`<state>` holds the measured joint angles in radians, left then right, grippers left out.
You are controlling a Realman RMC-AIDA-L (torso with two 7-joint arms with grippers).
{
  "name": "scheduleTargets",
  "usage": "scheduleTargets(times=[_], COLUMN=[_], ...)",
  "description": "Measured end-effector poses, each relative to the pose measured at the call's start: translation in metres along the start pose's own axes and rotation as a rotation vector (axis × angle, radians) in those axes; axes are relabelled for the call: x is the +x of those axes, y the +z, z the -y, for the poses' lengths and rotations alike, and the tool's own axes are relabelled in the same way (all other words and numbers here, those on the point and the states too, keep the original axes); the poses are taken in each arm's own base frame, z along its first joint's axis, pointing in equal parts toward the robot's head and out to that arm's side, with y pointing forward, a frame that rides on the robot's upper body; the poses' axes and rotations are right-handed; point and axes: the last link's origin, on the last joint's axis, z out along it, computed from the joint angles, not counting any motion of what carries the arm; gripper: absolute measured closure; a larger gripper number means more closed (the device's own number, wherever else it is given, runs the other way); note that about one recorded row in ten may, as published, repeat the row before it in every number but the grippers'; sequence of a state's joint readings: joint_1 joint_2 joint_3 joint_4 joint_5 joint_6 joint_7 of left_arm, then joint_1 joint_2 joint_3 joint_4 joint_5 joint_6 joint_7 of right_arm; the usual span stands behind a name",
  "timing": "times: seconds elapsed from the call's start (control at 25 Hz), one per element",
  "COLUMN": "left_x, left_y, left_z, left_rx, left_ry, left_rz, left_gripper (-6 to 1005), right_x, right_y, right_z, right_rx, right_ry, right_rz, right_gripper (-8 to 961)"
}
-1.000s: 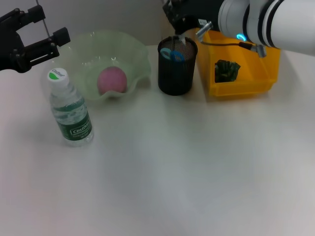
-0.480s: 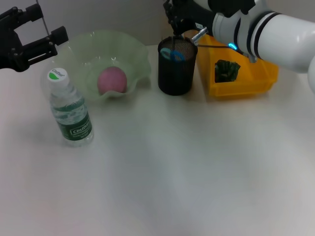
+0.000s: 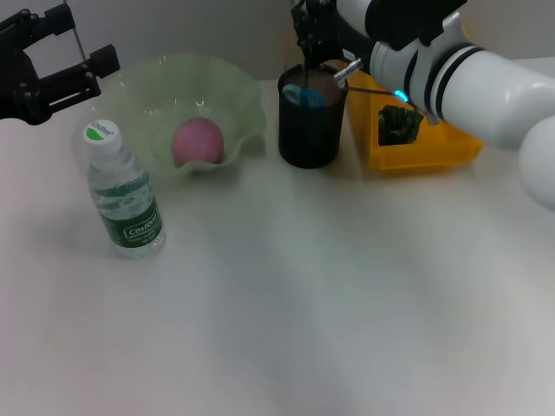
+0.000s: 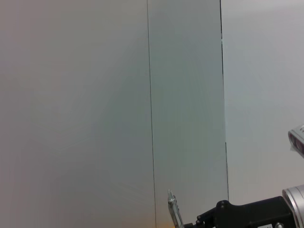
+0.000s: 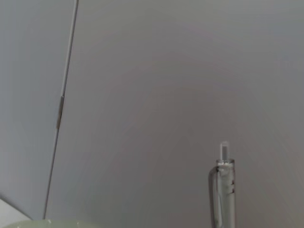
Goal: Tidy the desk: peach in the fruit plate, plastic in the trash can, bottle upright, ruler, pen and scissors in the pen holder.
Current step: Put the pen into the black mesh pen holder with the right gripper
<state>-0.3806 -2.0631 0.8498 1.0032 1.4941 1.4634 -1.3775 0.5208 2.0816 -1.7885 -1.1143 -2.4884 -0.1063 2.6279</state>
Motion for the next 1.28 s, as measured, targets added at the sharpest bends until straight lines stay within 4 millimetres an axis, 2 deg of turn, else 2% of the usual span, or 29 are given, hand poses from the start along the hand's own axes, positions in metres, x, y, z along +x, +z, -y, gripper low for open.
scheduleTargets(times=[0.6, 1.28], left_x=[0.000, 0.001], left_y=[-0.001, -0.003], left_z=[0.002, 0.003], left_rx=[0.010, 0.017], left_ry=[0.015, 0.021], left_rz=[0.000, 0.000], left_gripper=[193, 194], right_x=[0.010, 0.023], right_y=[0.007, 0.014], right_z=[-0.005, -0.010], right_rx=[0.008, 0.011], right_ry=[0.096, 0.094], right_rz=[0.005, -0.012], right_gripper=[823, 807])
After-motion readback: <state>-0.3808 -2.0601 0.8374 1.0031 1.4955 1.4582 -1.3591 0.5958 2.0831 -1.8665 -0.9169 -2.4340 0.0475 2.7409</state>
